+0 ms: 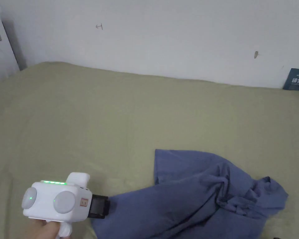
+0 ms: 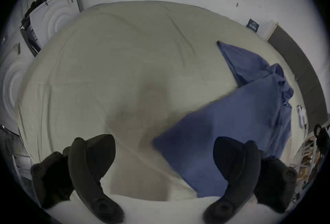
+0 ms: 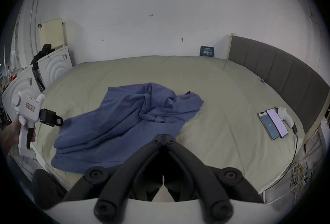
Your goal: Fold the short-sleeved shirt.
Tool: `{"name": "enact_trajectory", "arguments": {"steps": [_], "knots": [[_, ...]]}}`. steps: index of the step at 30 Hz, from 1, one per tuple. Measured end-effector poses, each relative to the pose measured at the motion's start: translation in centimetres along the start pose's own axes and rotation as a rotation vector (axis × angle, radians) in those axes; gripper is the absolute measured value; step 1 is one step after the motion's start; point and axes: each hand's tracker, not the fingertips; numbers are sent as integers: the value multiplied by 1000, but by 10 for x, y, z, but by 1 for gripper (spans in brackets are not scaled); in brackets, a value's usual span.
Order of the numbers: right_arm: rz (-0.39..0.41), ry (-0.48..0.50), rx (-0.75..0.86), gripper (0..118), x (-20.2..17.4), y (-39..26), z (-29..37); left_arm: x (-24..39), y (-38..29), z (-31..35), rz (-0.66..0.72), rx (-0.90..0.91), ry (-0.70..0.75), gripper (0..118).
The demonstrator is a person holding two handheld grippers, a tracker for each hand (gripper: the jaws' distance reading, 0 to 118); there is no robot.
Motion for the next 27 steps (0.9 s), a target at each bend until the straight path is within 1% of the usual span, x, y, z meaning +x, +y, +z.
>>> {"name": "enact_trajectory", "arguments": {"steps": [4, 7, 8, 9, 10, 11, 13, 16, 19, 20, 23, 24, 26, 27], "knots": [[-10, -1, -35, 0, 2, -3, -12, 4, -2, -19, -16, -30, 38, 113], [-4, -5, -49, 0, 6, -5, -20, 11, -6, -10, -53, -5, 43, 97], [0, -11, -52, 0, 8, -4, -24, 12, -8, -5, -75, 12, 21, 81], [1, -11, -56, 0, 11, -3, -30, 14, -10, 0, -88, 30, 30, 48], [2, -15, -62, 0, 14, -1, -36, 15, -11, 0, -93, 41, 12, 5], [5, -21, -66, 0, 17, 1, -42, 14, -12, -1, -78, 46, 39, 0], [15, -29, -72, 0, 26, 8, -56, 10, -10, -2, -77, 28, 18, 0], [28, -39, -85, 0, 46, 28, -87, 4, -8, -7, -18, 18, -19, 0], [28, -54, -115, 0, 71, 53, -124, 4, -8, -6, -33, 20, -21, 0], [27, -63, -140, 0, 80, 62, -141, 4, -9, -7, -37, 21, -19, 0], [68, -102, -174, 0, 99, 85, -182, 5, -9, -9, -44, 22, -11, 0], [69, -105, -197, 0, 106, 93, -198, 9, -10, -6, -41, 22, -10, 0], [62, -71, -279, 0, 117, 103, -225, 10, -11, -6, -45, 21, -10, 0], [49, -88, -286, 0, 122, 106, -236, 10, -11, -6, -47, 22, -8, 0]]}}
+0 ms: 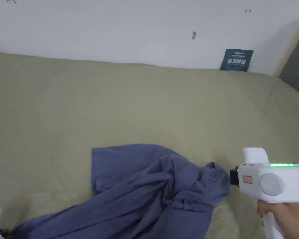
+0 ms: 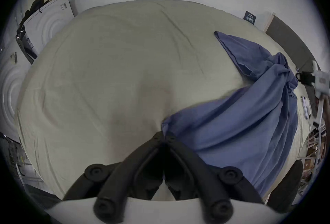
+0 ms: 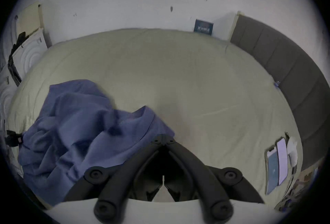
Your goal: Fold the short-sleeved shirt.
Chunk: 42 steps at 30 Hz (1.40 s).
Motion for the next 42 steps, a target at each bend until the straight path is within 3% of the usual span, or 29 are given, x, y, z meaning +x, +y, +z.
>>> {"name": "enact_trajectory", "arguments": {"steps": [1, 2, 3, 4, 5, 9, 12, 14, 16, 17, 18, 19, 24, 32, 42], "knots": [[-2, 0, -10, 6, 3, 4, -9, -1, 0, -1, -3, 1, 2, 0], [-2, 3, -24, 29, 6, 8, -18, 0, 0, -1, -10, 3, 6, 0], [-2, -6, -42, 80, 8, 10, -25, 0, 0, -2, -13, 3, 8, 0], [8, -7, -85, 112, 9, 12, -34, 0, 0, -3, -14, 1, 9, 0], [12, -12, -120, 117, 11, 11, -42, 0, 0, -4, -15, 0, 10, 0], [47, -44, -142, 106, 13, 8, -61, 1, 0, -5, -23, -5, 13, 0], [34, -35, -133, 107, 12, 3, -62, 0, 0, -6, -21, -6, 14, 0], [27, -10, -125, 96, 10, 1, -56, -1, -1, -8, -17, -5, 14, 0], [14, 91, -109, 51, 5, 3, -45, -2, -1, -8, -11, -4, 11, 0], [27, 78, -97, 14, 0, 4, -39, -2, 0, -8, -10, -5, 10, 0], [40, 72, -81, 3, -6, 4, -33, -3, 1, -7, -7, -8, 7, 0], [40, 33, -62, 3, -8, 7, -28, -5, 3, -5, -4, -13, 2, 0], [-47, 78, 14, 3, 12, 27, 28, -19, 15, 30, 67, 24, -38, 0], [-59, 39, 200, 3, 49, 60, 150, -47, 55, 139, 71, 262, 73, 0], [-82, -4, 415, 3, 64, 89, 286, -54, 123, 272, 45, 467, 183, 0]]}}
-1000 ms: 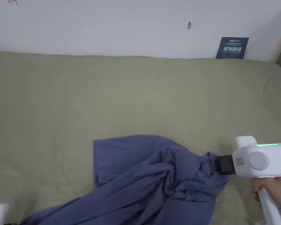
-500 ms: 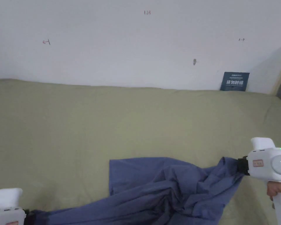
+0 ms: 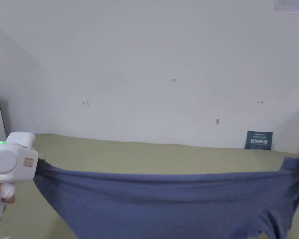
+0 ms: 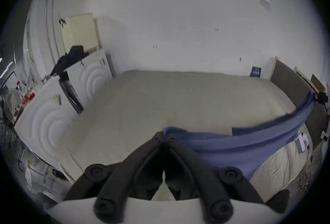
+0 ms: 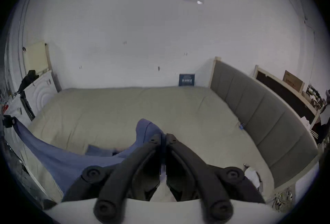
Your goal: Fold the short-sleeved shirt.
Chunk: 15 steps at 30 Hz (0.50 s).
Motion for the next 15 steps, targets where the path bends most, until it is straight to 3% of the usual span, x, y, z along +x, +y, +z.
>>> {"name": "enact_trajectory", "arguments": {"steps": [3, 5, 9, 15], "knots": [[-3, -9, 25, 3, -2, 24, 12, 7, 31, 7, -8, 35, 13, 0], [55, -74, 50, 3, -7, 40, 11, 12, 52, 7, -8, 44, 20, 0], [16, -87, 72, 3, -7, 72, 1, 25, 92, -6, 0, 70, 58, 0], [20, -109, 97, 3, -8, 119, -33, 47, 143, -42, -27, 101, 124, 0]]}}
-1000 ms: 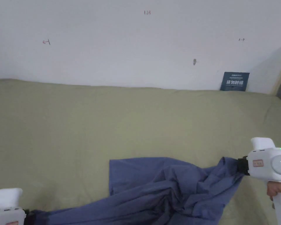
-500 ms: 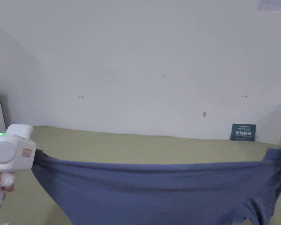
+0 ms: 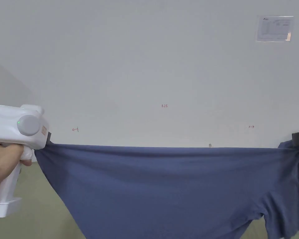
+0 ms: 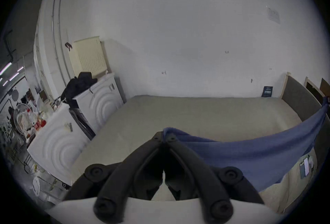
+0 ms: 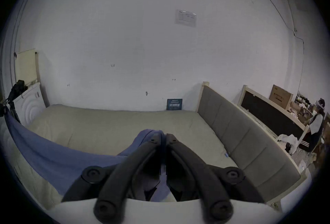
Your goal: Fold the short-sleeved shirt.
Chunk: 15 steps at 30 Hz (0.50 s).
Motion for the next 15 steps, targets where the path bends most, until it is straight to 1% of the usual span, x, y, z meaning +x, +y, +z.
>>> {"name": "enact_trajectory", "arguments": {"steps": [2, 5, 9, 10, 12, 15], "knots": [[1, -14, 14, 3, -4, 14, -17, 10, 15, -15, -12, 6, 15, 0], [36, -65, 23, 3, -14, 26, -44, 23, 34, -37, -4, 22, 31, 0], [26, -77, 26, 3, -24, 33, -84, 38, 49, -70, 27, 48, 55, 0], [28, -82, 27, 3, -28, 32, -94, 41, 48, -80, 39, 52, 50, 0], [21, -86, 22, 3, -32, 25, -112, 48, 41, -103, 4, 22, 60, 0], [28, -79, -3, 3, -41, 0, -134, 55, 18, -131, 19, 11, 74, 0]]}}
